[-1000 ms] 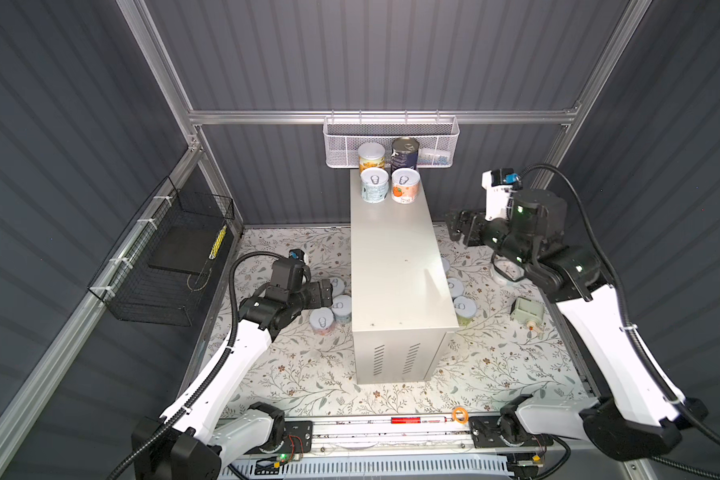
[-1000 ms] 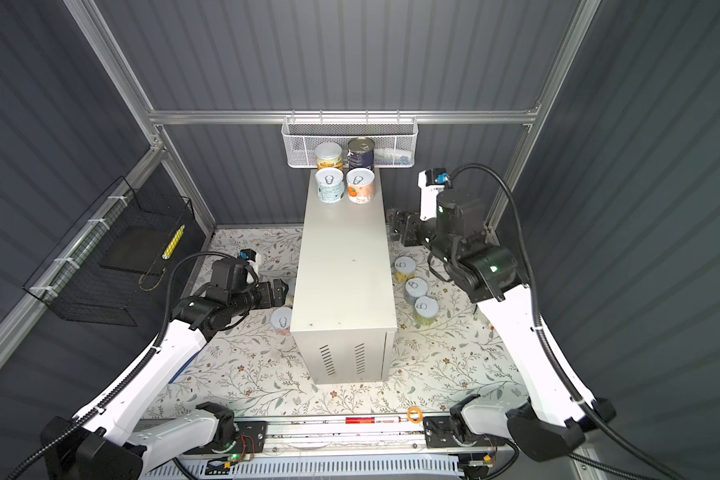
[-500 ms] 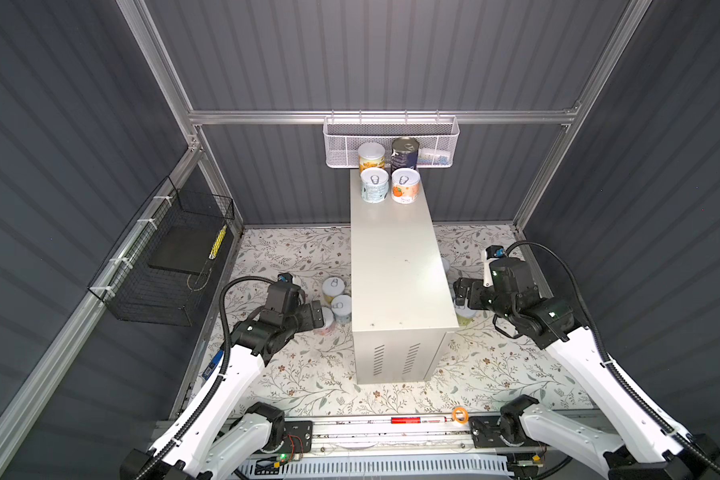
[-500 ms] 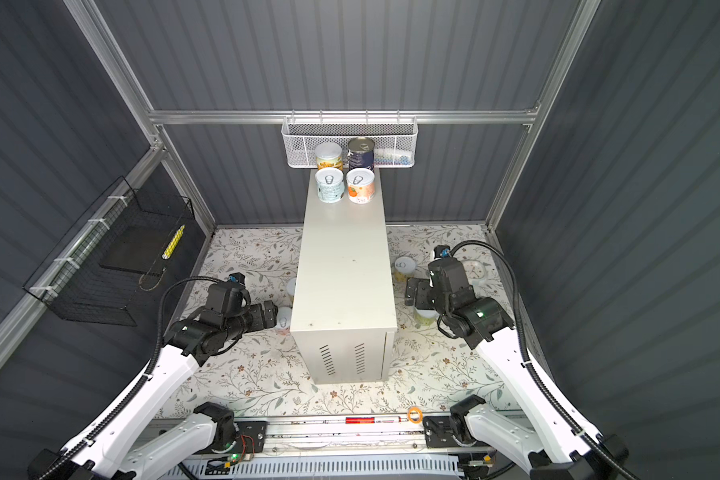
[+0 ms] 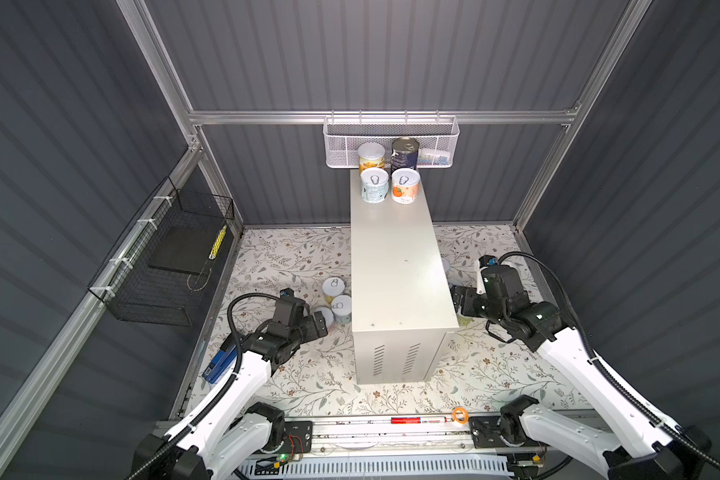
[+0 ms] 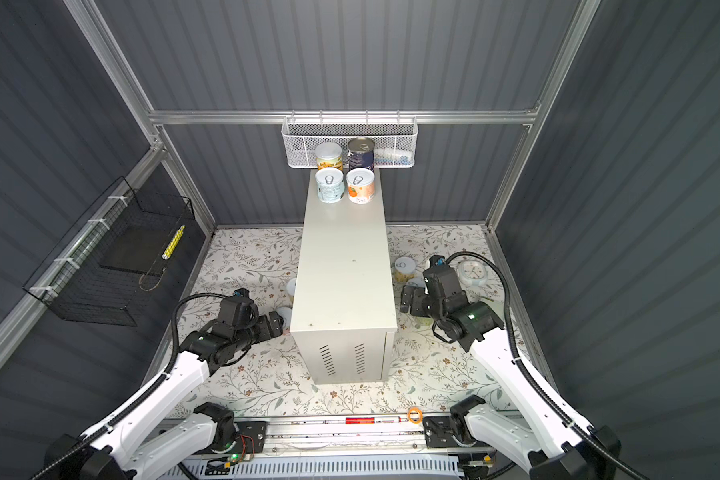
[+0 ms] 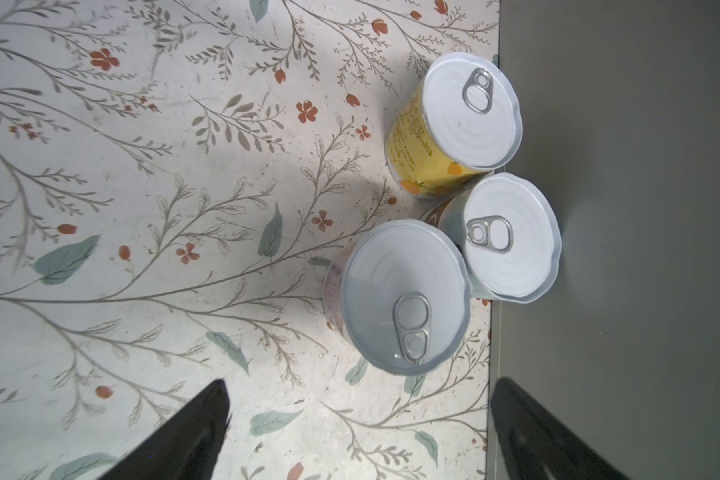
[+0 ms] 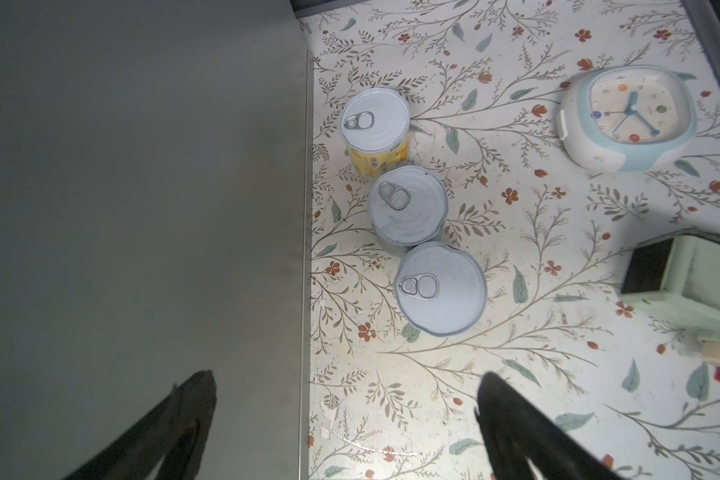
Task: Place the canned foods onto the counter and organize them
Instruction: 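Withdraw the right gripper down over the floor cans while the left gripper lowers, then close the left gripper around a white-lidded can on the floor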
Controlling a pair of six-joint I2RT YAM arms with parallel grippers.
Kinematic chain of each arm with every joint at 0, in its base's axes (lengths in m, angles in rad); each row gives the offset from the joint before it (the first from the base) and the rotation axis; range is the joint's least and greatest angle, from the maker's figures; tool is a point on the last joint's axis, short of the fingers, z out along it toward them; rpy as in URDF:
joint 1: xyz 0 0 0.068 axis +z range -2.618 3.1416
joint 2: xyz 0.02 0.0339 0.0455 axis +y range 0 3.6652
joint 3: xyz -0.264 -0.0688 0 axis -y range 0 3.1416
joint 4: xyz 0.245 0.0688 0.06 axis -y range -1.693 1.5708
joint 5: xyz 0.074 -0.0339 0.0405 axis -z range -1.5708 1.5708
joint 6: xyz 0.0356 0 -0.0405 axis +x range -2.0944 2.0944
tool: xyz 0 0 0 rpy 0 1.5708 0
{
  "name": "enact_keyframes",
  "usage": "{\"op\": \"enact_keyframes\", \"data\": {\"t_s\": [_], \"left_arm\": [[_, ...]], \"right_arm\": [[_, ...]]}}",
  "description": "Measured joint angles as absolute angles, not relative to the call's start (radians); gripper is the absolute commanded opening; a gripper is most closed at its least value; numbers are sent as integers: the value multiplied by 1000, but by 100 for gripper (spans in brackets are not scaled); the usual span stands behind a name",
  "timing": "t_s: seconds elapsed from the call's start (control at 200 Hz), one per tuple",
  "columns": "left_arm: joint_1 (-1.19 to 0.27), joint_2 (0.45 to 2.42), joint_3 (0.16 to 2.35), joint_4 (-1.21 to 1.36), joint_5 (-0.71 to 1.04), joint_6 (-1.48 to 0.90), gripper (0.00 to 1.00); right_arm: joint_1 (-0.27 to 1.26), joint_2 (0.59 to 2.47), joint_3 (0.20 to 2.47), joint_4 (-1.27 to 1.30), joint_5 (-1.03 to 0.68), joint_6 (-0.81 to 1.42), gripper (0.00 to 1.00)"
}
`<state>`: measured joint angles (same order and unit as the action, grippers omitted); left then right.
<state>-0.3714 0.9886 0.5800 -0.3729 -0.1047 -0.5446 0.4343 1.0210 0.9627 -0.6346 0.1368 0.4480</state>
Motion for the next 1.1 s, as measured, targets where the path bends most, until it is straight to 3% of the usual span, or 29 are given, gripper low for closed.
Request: {"op": "enact_keyframes", "data": {"t_s": [0.305, 0.58, 1.101], "left_arm": [[-393, 1098, 565, -243, -84, -526, 99], [-523, 1222, 575, -213, -168, -517, 99], [-524, 1366, 574, -80, -307, -559, 99]], "right_arm": [[434, 1055, 963, -630, 124, 465, 99], [434, 1069, 976, -620, 99, 482, 99], [434, 1114, 979, -600, 80, 490, 99]]}}
